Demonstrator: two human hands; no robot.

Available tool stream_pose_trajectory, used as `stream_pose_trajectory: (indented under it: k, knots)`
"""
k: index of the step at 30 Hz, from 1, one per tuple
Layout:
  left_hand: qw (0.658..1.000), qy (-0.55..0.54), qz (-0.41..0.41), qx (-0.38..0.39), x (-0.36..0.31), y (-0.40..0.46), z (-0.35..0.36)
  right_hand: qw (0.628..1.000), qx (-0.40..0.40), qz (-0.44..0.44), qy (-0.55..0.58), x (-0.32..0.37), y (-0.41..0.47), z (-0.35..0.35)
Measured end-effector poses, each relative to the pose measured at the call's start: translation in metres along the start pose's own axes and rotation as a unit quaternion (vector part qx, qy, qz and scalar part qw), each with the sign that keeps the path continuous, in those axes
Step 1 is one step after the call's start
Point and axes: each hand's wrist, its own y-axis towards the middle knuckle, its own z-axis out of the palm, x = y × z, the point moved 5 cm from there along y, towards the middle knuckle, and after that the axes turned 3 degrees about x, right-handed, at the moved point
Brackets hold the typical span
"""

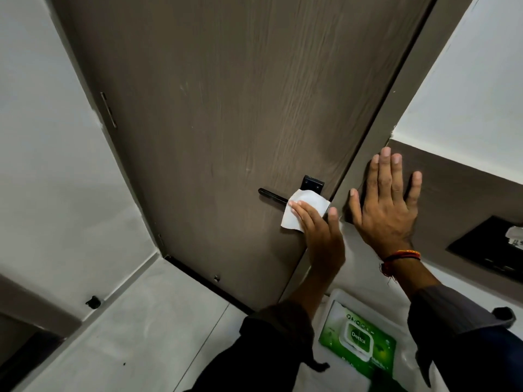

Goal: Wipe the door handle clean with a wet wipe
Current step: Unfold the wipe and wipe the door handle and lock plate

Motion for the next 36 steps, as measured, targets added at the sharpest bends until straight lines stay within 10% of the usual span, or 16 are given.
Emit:
stream_pose_trajectory:
  k: [17, 21, 26, 36]
  knots:
    - [0.998, 0.045, -0.037, -0.018, 0.046, 0.060, -0.015, 0.999, -0.032, -0.020, -0.021, 0.001, -0.002, 0.001]
    - [0.996, -0.029, 0.079, -0.043, 0.036, 0.018, 0.006, 0.999, -0.032, -0.014, -0.020, 0.002, -0.002, 0.003]
    - [0.992, -0.101, -0.070, -0.010, 0.069, 0.056, -0.025, 0.999, -0.044, -0.008, -0.029, 0.002, -0.004, 0.005]
    - [0.933, 0.184, 0.272, 0.146, 0.100, 0.023, -0.016, 0.996, -0.062, -0.020, -0.053, 0.001, 0.001, 0.009]
